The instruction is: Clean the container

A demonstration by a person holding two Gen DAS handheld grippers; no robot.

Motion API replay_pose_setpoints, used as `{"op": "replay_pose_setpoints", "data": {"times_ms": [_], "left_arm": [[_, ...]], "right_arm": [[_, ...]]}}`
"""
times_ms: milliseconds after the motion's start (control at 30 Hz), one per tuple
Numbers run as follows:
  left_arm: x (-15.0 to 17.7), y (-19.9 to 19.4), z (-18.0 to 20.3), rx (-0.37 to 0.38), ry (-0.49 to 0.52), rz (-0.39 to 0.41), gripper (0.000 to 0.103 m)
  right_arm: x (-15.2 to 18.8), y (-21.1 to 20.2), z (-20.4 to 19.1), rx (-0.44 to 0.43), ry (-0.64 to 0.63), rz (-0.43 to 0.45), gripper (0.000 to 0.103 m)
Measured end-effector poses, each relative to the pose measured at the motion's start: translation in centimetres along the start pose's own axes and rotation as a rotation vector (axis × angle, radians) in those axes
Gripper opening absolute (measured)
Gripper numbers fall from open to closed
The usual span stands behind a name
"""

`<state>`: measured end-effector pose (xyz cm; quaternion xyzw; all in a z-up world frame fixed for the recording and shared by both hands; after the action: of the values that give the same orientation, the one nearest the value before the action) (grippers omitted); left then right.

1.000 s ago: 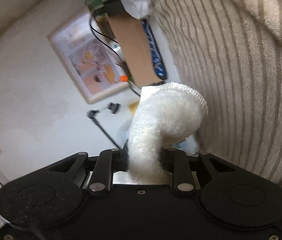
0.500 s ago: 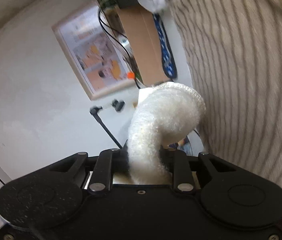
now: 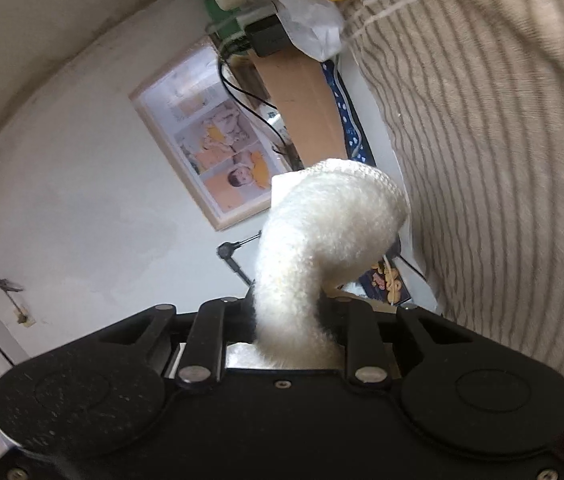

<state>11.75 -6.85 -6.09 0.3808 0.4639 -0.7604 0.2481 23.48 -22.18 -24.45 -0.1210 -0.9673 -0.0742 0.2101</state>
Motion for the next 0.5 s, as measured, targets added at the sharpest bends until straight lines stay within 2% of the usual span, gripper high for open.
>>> {"op": "replay_pose_setpoints", "data": {"times_ms": [133, 200, 400, 500], "left_arm": [[0.2, 0.5, -1.0, -0.048, -0.016, -0.011, 0.064], [0.7, 0.7, -2.1, -0.098, -0.030, -0.026, 0.064], [2.6, 1.6, -5.3, -0.234, -0.093, -0.076, 0.064], [3.3, 2.6, -6.6, -0.293, -0.112, -0.103, 0.064]], "right_arm": [[0.0, 2.1, 1.8, 0.120, -0.009, -0.089, 0.022], [-0.1, 2.0, 2.0, 0.166, -0.038, -0.115, 0.022], [-3.1, 0.2, -0.1, 0.145, -0.086, -0.086, 0.022], [-4.5, 0.7, -1.9, 0.199, -0.207, -0.129, 0.022]]}}
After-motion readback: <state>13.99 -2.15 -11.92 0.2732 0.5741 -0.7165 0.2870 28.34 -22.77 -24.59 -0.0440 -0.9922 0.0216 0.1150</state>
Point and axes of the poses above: each gripper's, at about its wrist camera, not at the fingertips, and y roughly the way its jaws point, z to its right, x to its underside, the point moved 7 cm from there along y, roughly the way its jaws point, and after that the axes turned 7 degrees about -z, right-handed, at the moved point
